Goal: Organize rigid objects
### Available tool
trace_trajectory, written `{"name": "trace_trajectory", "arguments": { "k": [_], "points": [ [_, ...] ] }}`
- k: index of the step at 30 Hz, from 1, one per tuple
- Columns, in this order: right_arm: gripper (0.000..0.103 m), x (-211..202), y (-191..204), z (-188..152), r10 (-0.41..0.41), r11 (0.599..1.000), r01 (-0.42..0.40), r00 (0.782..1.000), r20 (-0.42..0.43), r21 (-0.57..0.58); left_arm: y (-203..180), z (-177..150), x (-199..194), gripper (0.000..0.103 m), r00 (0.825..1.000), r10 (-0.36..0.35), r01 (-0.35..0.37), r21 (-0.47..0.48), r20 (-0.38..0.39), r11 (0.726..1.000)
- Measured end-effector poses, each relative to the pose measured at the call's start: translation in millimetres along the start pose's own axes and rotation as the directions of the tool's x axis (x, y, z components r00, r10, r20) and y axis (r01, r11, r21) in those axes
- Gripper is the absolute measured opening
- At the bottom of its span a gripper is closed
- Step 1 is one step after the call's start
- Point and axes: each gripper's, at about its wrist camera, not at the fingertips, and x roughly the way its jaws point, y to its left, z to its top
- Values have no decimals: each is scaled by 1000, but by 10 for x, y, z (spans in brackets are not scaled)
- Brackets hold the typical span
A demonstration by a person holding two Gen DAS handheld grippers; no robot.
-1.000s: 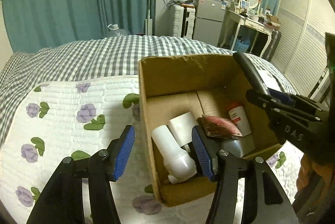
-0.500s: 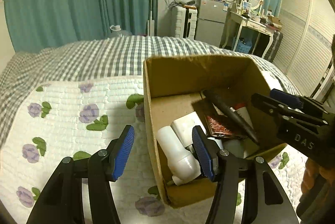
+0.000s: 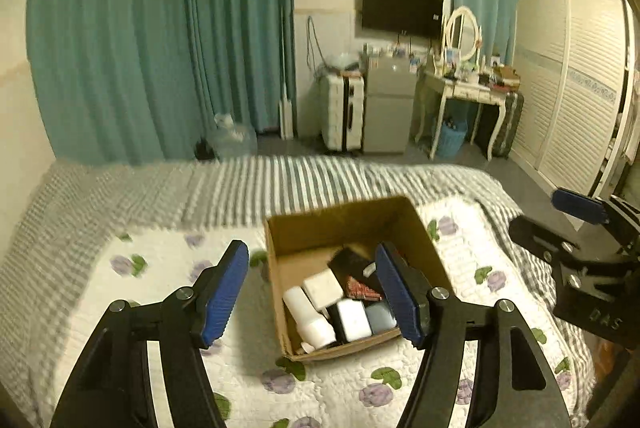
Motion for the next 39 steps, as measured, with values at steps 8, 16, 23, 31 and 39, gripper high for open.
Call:
{"name": "trace_trajectory", "arguments": {
  "k": [8,16,23,31,39],
  "points": [
    [98,-725,26,-92,-18,1000,17,996,82,15,-3,-76,-613,72,991,16,-15,-11,131,1000],
    [103,-860,71,-545,4,999,-12,987,159,49,-65,-621,-710,74,976,96,-82,-76,196,994],
    [103,-571,50,-850,-21,998,9,981,194,63,-113,-937,-519,74,972,117,-101,-88,206,991],
    [103,-279,81,-1035,-5,999,-1,986,165,36,-52,-1141,-295,74,983,107,-94,-90,153,992],
    [103,-221,85,-1104,-19,999,15,990,140,32,-51,-1195,-295,74,985,107,-95,-88,139,992]
  ]
}}
